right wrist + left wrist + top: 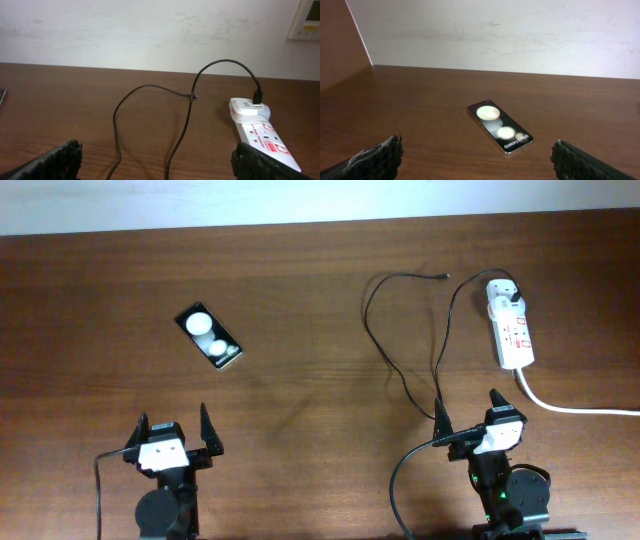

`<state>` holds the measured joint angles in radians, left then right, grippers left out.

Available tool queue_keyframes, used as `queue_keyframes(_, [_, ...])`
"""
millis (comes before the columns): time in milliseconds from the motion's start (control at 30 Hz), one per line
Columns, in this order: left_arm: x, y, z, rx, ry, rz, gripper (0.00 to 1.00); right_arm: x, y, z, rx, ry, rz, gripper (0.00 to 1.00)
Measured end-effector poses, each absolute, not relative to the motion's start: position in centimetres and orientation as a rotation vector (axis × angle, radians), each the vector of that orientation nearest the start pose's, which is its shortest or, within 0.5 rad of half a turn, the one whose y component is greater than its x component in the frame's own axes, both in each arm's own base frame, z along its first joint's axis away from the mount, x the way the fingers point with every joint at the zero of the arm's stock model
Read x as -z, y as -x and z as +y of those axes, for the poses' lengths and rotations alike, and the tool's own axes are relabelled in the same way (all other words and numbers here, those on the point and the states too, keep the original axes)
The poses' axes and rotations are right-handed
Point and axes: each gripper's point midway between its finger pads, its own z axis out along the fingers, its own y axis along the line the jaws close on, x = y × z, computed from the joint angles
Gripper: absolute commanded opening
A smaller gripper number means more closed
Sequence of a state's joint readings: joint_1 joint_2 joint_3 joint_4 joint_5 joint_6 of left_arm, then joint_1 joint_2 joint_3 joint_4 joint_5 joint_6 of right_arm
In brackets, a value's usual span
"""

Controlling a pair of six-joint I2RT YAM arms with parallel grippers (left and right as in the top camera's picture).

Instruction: Plug charger to phone and switch on socket

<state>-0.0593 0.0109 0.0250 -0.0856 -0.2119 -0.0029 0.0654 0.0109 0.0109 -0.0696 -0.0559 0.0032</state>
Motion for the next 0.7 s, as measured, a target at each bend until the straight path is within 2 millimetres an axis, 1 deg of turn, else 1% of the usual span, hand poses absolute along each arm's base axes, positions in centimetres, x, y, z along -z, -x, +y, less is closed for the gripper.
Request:
queue_keyframes(133, [-16.57,-24.36,2.31,-0.129,0.122,1.622,0.99,-15.92,-24.49,2.57,-0.098,0.094,1.639,0.99])
queue_keyframes(700, [-16.41,-24.38,2.31,-0.129,0.121,1.625,0.99,-15.93,-24.49,2.57,-0.098,0.094,1.639,0.99])
